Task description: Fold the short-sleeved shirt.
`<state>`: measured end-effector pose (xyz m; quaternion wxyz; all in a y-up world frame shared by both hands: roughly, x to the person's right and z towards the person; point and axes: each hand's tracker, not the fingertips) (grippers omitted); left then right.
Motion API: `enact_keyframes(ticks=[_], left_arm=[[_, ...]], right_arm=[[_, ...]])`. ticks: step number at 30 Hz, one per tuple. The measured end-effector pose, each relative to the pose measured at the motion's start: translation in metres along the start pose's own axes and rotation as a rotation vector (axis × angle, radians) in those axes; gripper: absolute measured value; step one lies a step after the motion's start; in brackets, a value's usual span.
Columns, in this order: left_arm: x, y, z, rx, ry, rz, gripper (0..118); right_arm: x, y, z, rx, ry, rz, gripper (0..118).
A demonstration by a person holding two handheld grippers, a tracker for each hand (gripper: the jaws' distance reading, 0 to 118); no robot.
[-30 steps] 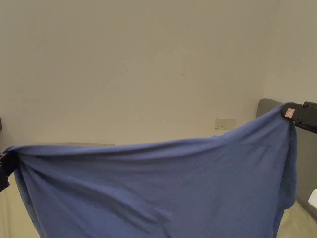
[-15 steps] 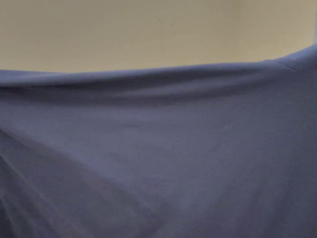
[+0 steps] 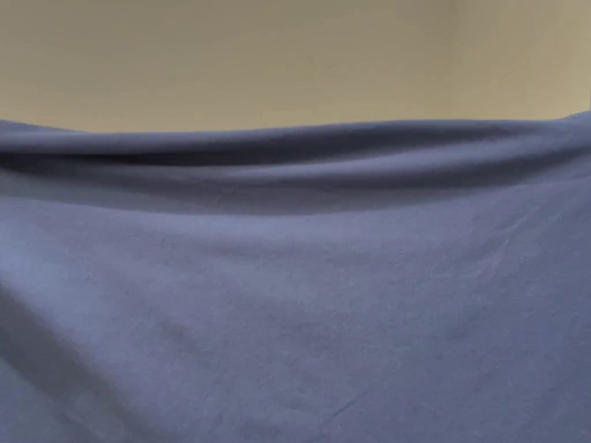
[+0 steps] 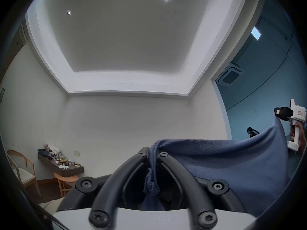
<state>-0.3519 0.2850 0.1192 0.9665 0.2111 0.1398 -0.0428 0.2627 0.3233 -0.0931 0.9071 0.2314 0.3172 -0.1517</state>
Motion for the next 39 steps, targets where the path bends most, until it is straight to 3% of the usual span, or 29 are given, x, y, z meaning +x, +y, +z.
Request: enact_keyframes(ticks=[14,37,39], left_arm=[[-0.016,-0.092,-0.152,-0.185,0.048,0.041,6],[-0.041,-0.324,-0.505,-0.4,0.069,0.014,6],[-0.046,-0.341,-0.525,-0.411,0.066,0.071,6]], right_arm=[[0.043,-0.098,-0.179,-0.17,-0.067,-0.055,4],[0.134,-0.339,-0.512,-0.367,-0.239,0.077,4],[0.136,-0.353,-0.535,-0.382,-0.252,0.096,4]])
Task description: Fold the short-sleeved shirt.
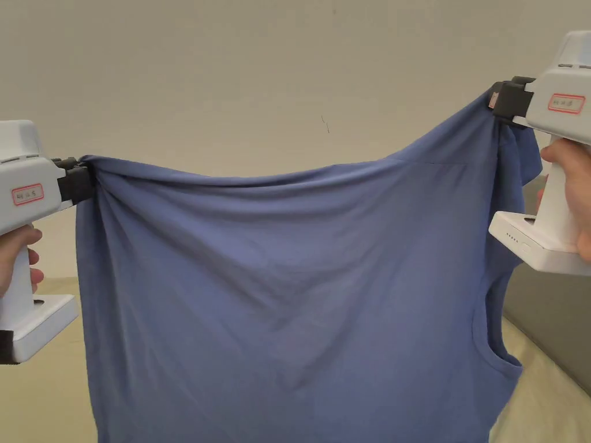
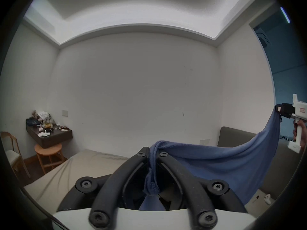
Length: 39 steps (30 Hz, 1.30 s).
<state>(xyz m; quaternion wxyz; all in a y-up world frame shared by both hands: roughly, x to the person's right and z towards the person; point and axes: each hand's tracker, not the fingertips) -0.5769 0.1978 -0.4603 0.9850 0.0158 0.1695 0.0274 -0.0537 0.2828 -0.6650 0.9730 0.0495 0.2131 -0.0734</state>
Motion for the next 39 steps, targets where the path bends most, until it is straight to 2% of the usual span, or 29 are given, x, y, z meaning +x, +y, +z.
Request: enact_keyframes(ticks=[3,5,6,9,12,15,21,26,29,31,34,39], left_arm=[[0.002,-0.007,-0.029,-0.009,0.025,-0.02,6],[0.0,-0.012,-0.039,-0.005,0.01,-0.017,6],[0.0,-0.015,-0.042,-0.025,0.022,-0.013,6],[-0.003,-0.029,-0.041,-0.039,0.012,0.03,6],[0.0,-0.051,-0.029,-0.065,0.009,-0.02,6],[0.001,-0.076,-0.015,-0.109,-0.012,0.014,6],[0.004,-0.146,0.015,-0.214,-0.035,-0.026,6],[-0.003,-0.217,0.047,-0.294,-0.056,0.014,6],[-0.005,-0.261,0.071,-0.351,-0.077,0.029,6],[-0.005,-0.289,0.089,-0.391,-0.097,0.022,6],[-0.006,-0.325,0.115,-0.441,-0.114,0.006,6],[-0.013,-0.381,0.17,-0.491,-0.1,0.023,6]], right_arm=[[-0.008,-0.005,-0.031,-0.009,-0.013,0.02,4],[-0.008,-0.01,-0.04,-0.008,0.0,-0.012,4],[-0.01,-0.014,-0.043,-0.014,-0.003,-0.002,4],[-0.008,-0.033,-0.042,-0.039,-0.024,0.008,4],[0.0,-0.058,-0.03,-0.072,-0.026,0.006,4],[0.007,-0.086,-0.016,-0.123,-0.02,-0.005,4],[0.018,-0.161,0.023,-0.244,-0.028,-0.03,4],[0.023,-0.227,0.068,-0.307,-0.007,-0.039,4],[0.026,-0.27,0.098,-0.356,0.001,-0.075,4],[0.025,-0.3,0.119,-0.39,0.006,-0.046,4],[0.027,-0.342,0.151,-0.441,0.018,-0.074,4],[0.033,-0.404,0.204,-0.478,0.024,-0.069,4]])
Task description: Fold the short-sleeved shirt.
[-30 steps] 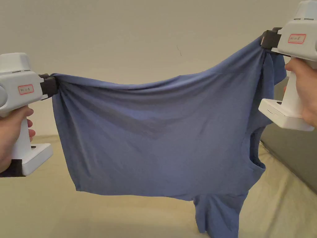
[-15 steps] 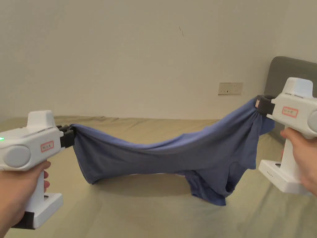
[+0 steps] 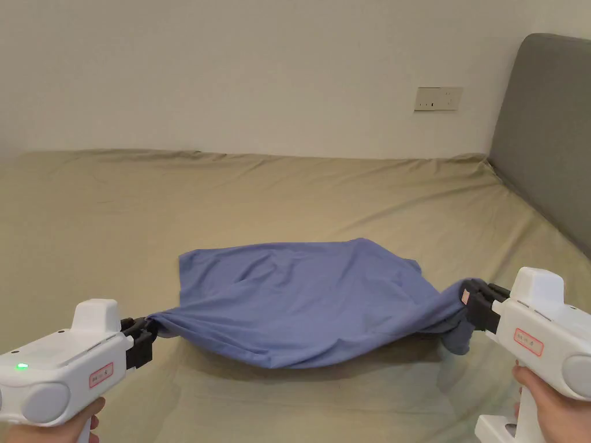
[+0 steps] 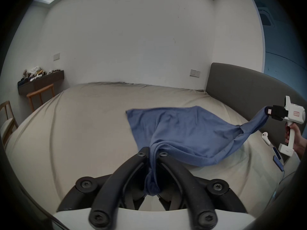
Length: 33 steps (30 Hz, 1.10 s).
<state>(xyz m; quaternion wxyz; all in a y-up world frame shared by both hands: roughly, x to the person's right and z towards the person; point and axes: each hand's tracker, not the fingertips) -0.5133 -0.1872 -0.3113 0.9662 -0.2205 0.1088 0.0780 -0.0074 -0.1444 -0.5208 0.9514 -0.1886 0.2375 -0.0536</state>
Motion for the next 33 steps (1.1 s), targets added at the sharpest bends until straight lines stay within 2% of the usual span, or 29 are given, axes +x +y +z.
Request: enact_keyframes(ticks=[4,6,8,12,21,29,30,31,32,33], left_arm=[[-0.005,-0.054,0.034,-0.006,-0.001,-0.006,6],[-0.009,-0.074,0.057,0.013,0.003,0.041,6],[-0.015,-0.091,0.086,0.028,0.002,0.121,6],[-0.023,-0.118,0.141,0.003,0.039,0.021,6],[-0.008,-0.168,0.249,0.0,0.014,-0.043,6],[-0.002,-0.201,0.25,-0.042,0.057,-0.013,6],[-0.002,-0.201,0.247,-0.048,0.061,-0.009,9],[-0.003,-0.202,0.245,-0.072,0.072,0.002,22],[-0.002,-0.201,0.242,-0.078,0.075,0.001,51],[-0.002,-0.202,0.24,-0.094,0.083,0.007,89]], right_arm=[[-0.003,-0.051,0.044,-0.006,-0.013,0.023,4],[-0.003,-0.071,0.07,0.0,-0.021,0.052,4],[0.003,-0.088,0.1,0.013,-0.019,-0.016,4],[0.007,-0.117,0.167,0.024,-0.049,-0.013,4],[-0.002,-0.168,0.306,0.028,-0.078,0.001,4],[-0.01,-0.188,0.296,-0.012,-0.077,0.049,4],[-0.01,-0.188,0.29,-0.02,-0.085,0.056,5],[-0.007,-0.188,0.284,-0.028,-0.077,0.044,6],[-0.005,-0.19,0.278,-0.06,-0.059,0.027,17],[-0.001,-0.192,0.273,-0.072,-0.064,0.018,56]])
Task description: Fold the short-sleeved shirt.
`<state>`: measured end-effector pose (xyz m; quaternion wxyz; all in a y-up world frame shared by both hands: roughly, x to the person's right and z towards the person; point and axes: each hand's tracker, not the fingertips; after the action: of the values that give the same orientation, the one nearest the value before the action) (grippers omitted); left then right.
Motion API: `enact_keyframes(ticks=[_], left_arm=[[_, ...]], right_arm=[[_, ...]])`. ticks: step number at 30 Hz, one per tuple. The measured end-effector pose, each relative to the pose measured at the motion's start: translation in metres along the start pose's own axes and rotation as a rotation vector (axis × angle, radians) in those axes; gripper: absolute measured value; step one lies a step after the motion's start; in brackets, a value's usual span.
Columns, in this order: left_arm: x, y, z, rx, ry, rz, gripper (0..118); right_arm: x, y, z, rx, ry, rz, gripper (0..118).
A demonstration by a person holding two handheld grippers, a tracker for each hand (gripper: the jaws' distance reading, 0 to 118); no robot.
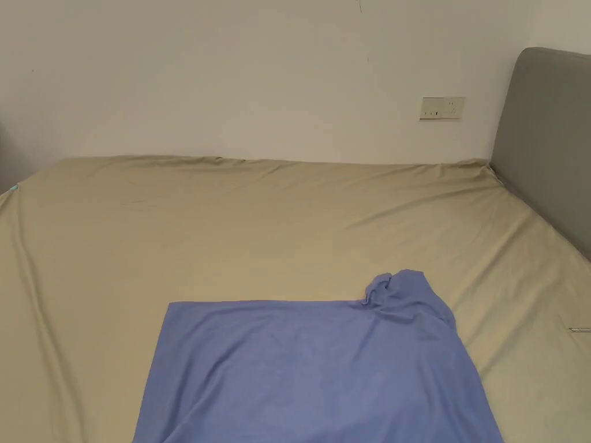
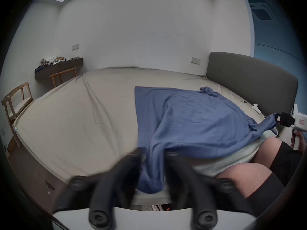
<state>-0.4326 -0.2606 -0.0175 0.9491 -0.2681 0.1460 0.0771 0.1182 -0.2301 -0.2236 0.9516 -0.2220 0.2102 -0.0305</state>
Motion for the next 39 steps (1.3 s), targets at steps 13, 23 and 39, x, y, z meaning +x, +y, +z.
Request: enact_keyframes(ticks=[13,23,39], left_arm=[[0.005,0.035,0.082,0.087,0.076,0.045,103],[0.015,0.009,0.1,0.075,0.112,0.028,0],[0.008,0.007,0.107,0.06,0.072,0.041,0]], right_arm=[[0.031,0.019,0.058,-0.116,-0.119,-0.026,112],[0.023,-0.003,0.055,-0.226,-0.055,0.086,1],[0.028,-0.016,-0.043,-0.435,-0.052,0.101,117]])
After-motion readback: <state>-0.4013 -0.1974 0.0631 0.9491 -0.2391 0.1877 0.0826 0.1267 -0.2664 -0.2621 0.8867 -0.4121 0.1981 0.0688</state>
